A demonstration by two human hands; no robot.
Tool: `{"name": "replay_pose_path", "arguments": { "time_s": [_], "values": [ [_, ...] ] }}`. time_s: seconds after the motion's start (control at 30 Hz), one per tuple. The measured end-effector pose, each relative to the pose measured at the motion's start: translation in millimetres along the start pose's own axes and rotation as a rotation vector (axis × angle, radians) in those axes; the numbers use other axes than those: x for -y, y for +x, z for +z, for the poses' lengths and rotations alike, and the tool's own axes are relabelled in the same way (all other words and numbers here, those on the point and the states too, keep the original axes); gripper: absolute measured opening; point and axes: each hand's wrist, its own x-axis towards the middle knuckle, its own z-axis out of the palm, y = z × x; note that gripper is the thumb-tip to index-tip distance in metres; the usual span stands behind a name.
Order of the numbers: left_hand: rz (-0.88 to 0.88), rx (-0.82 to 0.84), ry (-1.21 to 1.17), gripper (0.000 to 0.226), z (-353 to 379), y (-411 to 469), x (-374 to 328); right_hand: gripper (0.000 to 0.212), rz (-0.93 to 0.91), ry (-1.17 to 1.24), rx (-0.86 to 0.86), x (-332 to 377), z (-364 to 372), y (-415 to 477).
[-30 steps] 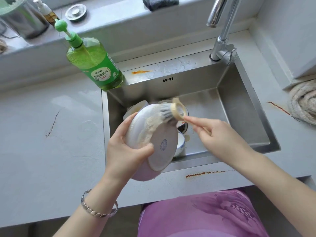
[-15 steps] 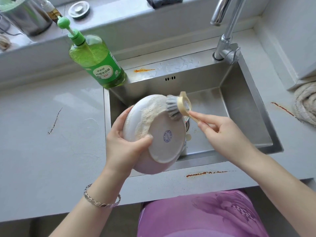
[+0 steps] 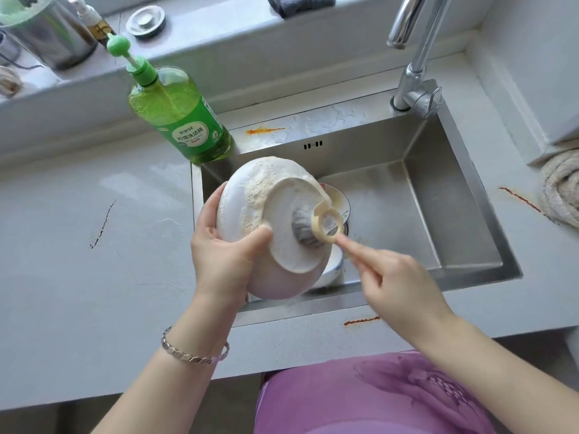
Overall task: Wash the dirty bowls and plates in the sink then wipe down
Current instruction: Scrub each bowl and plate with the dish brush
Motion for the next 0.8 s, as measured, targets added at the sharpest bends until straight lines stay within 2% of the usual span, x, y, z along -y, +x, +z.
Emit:
{"name": "replay_pose_path", "arguments": {
  "time_s": [0.07,0.13,0.23,0.4,0.5,0.57,0.6,0.67,0.8],
  "values": [
    [-0.009,0.035,0.017,0.059,-0.9,-3.0,0.9,0.044,0.030,0.005,-0.050,-6.3,-2.1,15.1],
    [-0.021,0.052,0.008,0.059,-0.1,-4.3,1.1,0.046,-0.055,0.017,-0.082,7.4,-2.9,12.6],
    [-0.027,0.044,-0.027,0.059,-1.9,-3.5,-0.5,0.050,-0.162,0.059,0.042,19.8,-1.2,-11.3],
    [-0.035,0.059,0.022,0.059,-3.7,-6.7,3.2,0.049,-0.039,-0.033,-0.071,-2.3,-4.4,12.3],
    [-0.046,0.054,0.008,0.060,-5.3,-5.9,4.0,0.050,-0.179,0.019,0.044,16.8,-1.5,-7.4],
    [-0.051,0.043,0.000,0.061,-7.8,-5.5,4.6,0.050,-0.154,-0.028,0.038,9.5,-3.2,-5.7],
    [-0.051,0.035,0.001,0.061,-8.7,-5.7,5.2,0.049,-0.092,-0.064,-0.008,0.9,-4.2,3.2],
    [-0.051,0.019,0.003,0.061,-8.1,-6.3,6.7,0.047,-0.002,-0.100,0.007,-11.4,-3.0,12.1],
    [-0.058,-0.029,0.005,0.060,-8.0,-2.4,7.1,0.046,-0.146,-0.010,0.152,4.8,2.1,-15.3]
  ]
}}
